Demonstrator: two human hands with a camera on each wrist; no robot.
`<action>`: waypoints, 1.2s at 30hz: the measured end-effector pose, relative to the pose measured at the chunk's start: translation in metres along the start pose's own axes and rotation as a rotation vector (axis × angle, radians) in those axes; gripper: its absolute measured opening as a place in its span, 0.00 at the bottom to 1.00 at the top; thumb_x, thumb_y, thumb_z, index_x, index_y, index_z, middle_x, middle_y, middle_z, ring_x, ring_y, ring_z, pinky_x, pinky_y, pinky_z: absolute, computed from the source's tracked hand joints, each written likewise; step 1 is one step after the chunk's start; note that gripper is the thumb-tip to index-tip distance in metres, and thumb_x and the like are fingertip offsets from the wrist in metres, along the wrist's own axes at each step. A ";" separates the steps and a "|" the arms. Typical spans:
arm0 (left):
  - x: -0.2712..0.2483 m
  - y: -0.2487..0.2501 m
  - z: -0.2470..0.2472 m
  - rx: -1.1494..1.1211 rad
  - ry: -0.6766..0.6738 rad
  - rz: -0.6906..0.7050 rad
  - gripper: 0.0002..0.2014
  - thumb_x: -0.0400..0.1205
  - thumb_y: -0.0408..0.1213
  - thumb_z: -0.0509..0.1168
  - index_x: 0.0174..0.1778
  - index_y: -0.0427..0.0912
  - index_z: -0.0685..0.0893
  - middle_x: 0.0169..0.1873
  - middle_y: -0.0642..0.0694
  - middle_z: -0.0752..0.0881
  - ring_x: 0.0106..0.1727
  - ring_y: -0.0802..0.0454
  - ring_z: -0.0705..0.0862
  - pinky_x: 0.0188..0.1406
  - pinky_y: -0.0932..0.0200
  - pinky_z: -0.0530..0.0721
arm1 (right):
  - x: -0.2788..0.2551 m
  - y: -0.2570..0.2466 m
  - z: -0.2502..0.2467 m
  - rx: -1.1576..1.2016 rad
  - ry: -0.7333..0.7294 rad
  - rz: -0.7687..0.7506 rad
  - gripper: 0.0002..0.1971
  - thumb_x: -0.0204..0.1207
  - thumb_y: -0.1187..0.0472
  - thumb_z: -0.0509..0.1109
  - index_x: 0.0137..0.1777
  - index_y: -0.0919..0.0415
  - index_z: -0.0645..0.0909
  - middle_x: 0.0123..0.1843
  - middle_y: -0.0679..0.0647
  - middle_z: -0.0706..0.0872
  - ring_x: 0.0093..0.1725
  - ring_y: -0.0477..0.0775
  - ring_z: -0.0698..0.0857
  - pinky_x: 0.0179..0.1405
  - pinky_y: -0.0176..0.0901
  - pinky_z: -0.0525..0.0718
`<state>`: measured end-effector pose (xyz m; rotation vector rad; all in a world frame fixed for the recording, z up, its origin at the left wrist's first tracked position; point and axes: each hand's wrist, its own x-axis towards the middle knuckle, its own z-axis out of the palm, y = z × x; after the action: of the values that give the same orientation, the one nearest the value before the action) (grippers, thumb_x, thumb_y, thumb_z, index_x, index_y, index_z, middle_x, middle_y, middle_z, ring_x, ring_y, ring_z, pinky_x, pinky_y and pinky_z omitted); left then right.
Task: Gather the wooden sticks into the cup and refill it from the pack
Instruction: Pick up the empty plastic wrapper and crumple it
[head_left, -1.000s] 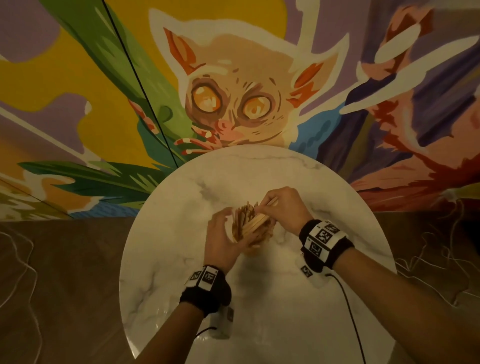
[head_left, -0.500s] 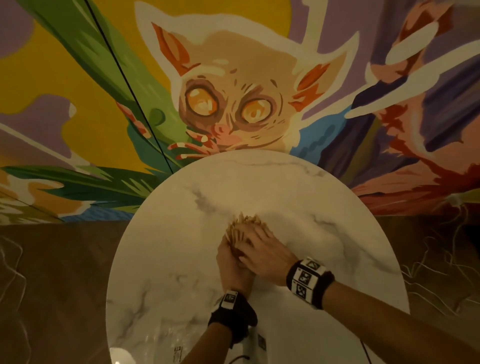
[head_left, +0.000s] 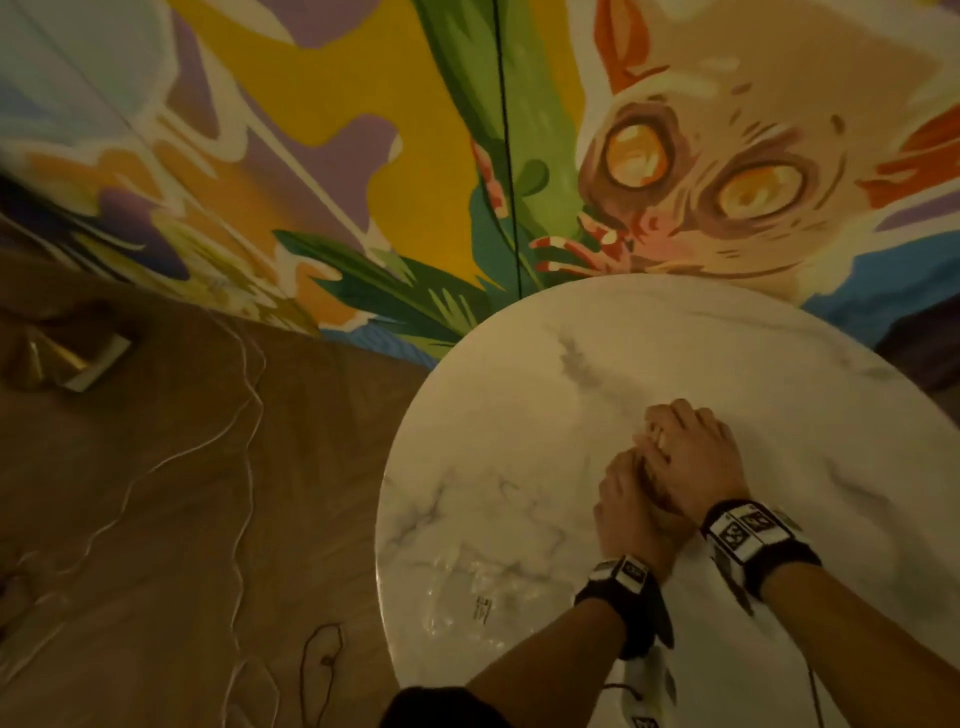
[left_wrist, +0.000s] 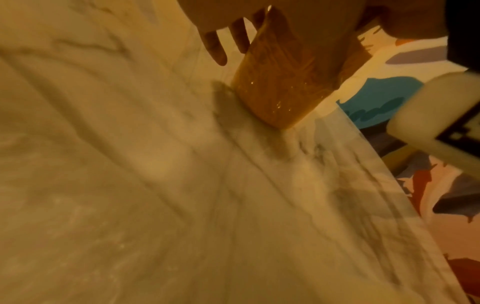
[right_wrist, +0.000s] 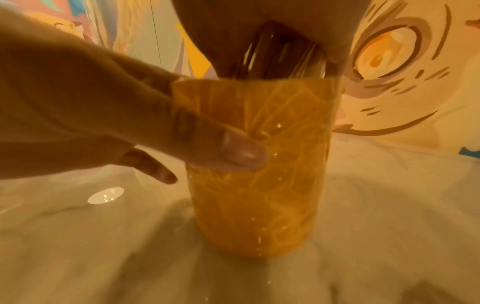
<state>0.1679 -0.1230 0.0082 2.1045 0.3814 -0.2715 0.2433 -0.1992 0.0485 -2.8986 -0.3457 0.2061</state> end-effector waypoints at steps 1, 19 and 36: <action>0.001 0.001 -0.002 0.028 -0.022 -0.006 0.46 0.70 0.57 0.71 0.81 0.53 0.54 0.79 0.49 0.65 0.77 0.45 0.66 0.73 0.44 0.69 | -0.002 0.000 0.000 -0.022 -0.031 0.006 0.23 0.80 0.44 0.60 0.72 0.52 0.74 0.67 0.56 0.79 0.64 0.63 0.75 0.67 0.59 0.73; -0.093 -0.194 -0.174 0.110 0.062 -0.358 0.17 0.78 0.54 0.69 0.54 0.46 0.83 0.50 0.47 0.86 0.50 0.47 0.84 0.52 0.51 0.82 | -0.209 -0.023 0.047 0.865 -0.652 0.637 0.19 0.74 0.45 0.74 0.35 0.62 0.89 0.28 0.50 0.91 0.31 0.50 0.89 0.27 0.31 0.78; -0.105 -0.102 -0.174 -0.648 0.265 -0.155 0.13 0.84 0.40 0.64 0.36 0.39 0.85 0.16 0.50 0.67 0.20 0.54 0.63 0.21 0.64 0.63 | -0.246 -0.024 -0.013 1.419 -0.077 0.468 0.16 0.82 0.55 0.65 0.67 0.54 0.81 0.32 0.72 0.88 0.30 0.64 0.82 0.33 0.46 0.82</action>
<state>0.0398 0.0588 0.0565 1.4724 0.6889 0.0474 0.0038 -0.2399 0.0940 -1.5070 0.3685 0.4113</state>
